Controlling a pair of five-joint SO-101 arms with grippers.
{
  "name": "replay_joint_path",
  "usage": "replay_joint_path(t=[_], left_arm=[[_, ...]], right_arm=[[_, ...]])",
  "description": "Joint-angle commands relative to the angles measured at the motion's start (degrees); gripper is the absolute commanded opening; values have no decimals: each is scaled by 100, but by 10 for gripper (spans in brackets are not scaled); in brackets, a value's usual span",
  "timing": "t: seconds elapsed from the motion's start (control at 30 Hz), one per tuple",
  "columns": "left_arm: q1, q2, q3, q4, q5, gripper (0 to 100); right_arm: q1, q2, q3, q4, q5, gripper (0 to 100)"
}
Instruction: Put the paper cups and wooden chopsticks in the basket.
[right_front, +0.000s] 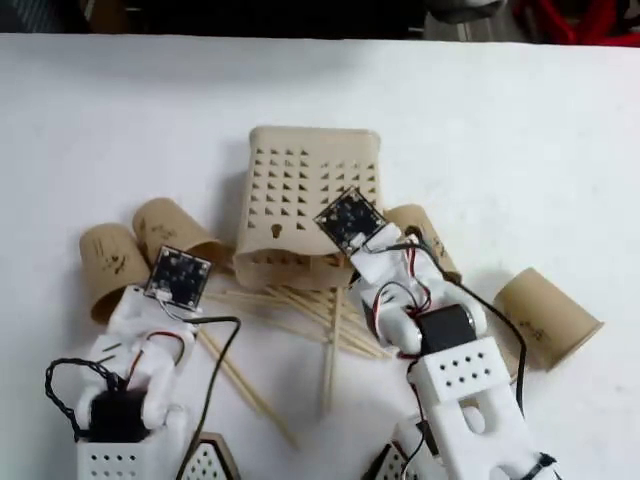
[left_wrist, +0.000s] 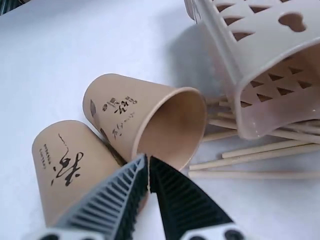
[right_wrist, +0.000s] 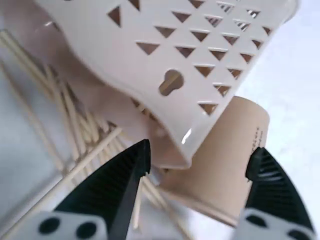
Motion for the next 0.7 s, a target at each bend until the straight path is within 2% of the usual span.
replay_joint_path(t=[0.0, 0.13, 0.27, 0.47, 0.67], left_arm=[[-40, -40, -35, -141, -62, 35], [-40, -40, -26, -141, -62, 35], [-40, -48, -26, -141, -62, 35], [-22, -48, 53, -141, -431, 35], [-22, -48, 62, -141, -484, 35]], right_arm=[[119, 268, 264, -1068, 53, 303], [110, 585, 352, -1727, 44, 192], [110, 725, 334, -1903, 44, 85], [400, 725, -448, -1332, 0, 45], [462, 787, -1609, -338, -9, 31]])
